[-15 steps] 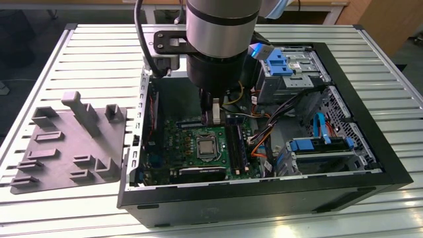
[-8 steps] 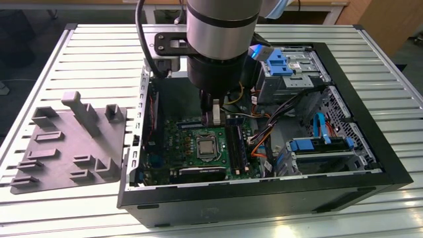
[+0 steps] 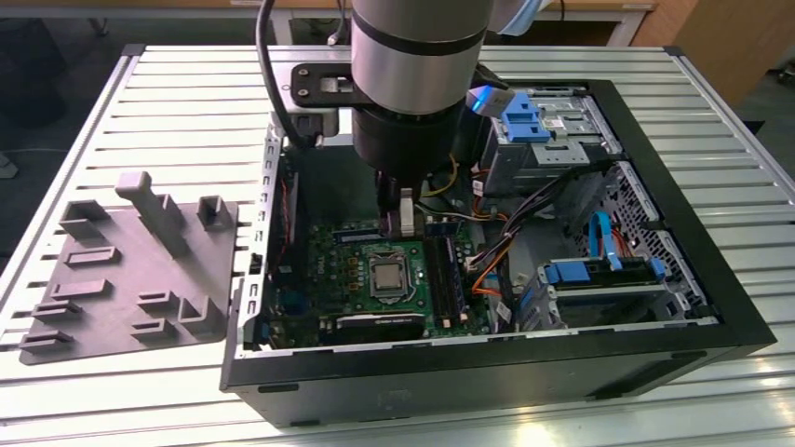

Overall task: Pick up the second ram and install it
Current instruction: 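Pick up the second ram and move it above second insertion slot, then insert the second ram into the second slot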

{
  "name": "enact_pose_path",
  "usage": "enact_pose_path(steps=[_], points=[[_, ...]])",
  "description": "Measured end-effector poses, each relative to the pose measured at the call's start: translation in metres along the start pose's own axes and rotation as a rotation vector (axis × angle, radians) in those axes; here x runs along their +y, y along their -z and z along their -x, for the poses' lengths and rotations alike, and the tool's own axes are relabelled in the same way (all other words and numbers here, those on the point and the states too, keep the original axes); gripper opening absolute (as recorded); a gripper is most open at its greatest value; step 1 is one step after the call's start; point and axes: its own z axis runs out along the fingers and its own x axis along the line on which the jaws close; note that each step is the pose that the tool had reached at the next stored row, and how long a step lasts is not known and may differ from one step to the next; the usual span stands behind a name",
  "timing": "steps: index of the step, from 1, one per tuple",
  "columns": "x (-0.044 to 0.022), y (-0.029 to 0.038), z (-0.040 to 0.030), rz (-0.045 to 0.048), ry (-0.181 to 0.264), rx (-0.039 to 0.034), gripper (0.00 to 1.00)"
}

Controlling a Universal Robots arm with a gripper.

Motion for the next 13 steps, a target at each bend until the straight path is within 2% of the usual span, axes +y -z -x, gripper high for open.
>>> enact_pose_path(steps=[13], points=[[0.0000,-0.0006,0.0000,-0.0001,0.000,-0.0002,0.12]])
